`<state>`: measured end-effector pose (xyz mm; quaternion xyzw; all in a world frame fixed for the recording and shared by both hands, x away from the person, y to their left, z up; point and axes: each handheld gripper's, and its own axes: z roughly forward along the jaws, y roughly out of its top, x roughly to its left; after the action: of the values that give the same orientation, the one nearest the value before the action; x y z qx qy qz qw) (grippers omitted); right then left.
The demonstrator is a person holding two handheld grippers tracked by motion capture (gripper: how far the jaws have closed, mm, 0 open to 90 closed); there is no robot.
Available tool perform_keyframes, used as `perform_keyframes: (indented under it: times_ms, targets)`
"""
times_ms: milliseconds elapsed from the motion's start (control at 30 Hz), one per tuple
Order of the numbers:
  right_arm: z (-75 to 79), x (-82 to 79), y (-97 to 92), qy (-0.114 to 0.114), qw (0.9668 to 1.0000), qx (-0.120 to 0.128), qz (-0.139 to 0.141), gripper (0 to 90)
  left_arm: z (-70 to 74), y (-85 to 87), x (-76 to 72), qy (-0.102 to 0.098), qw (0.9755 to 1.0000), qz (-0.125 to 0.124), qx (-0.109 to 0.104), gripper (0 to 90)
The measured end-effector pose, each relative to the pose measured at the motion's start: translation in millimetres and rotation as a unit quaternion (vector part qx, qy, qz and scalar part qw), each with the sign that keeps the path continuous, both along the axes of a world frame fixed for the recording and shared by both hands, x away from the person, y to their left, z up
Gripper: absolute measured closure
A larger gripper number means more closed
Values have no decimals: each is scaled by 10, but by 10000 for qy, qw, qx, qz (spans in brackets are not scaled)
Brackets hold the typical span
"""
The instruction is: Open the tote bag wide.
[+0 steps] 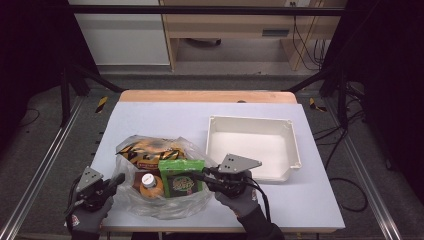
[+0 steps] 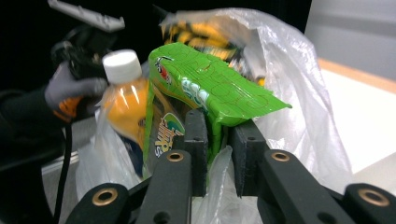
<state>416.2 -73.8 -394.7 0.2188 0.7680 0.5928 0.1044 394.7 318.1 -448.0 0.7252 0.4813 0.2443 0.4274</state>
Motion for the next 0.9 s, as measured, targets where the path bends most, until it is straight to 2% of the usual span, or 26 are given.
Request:
perform_keyframes:
  times_ms: [100, 300, 400, 467, 567, 633, 700, 800, 900]
  targets:
    - [66, -22, -16, -155, 9998, 105, -91, 786, -1, -4, 3, 6, 10000, 2, 5, 873]
    - [105, -16, -11, -209, 9994, 203, -185, 782, 3, -3, 2, -4, 10000, -1, 10, 874]
    - [90, -27, 15, -218, 9996, 53, -154, 776, 3, -5, 1, -6, 10000, -4, 13, 874]
    - [51, -34, 52, -231, 9995, -159, -136, 773, 2, -8, 1, -6, 10000, -7, 26, 874]
    - [-69, -37, 118, -248, 9980, -558, -146, 767, -3, -11, 4, 7, 10000, -9, 18, 873]
    - [-166, -18, 154, -204, 9971, -709, -164, 767, -4, -10, 5, 6, 10000, -12, 38, 873]
    - [-235, 18, 162, -100, 9978, -637, -164, 766, -4, -9, 4, 4, 10000, -13, 36, 873]
    - [-268, 54, 171, -61, 9976, -669, -188, 752, -8, -11, 7, 19, 10000, -19, 31, 872]
    - [-261, 66, 162, -31, 9977, -654, -194, 678, -11, -10, 8, 29, 10000, -22, 34, 871]
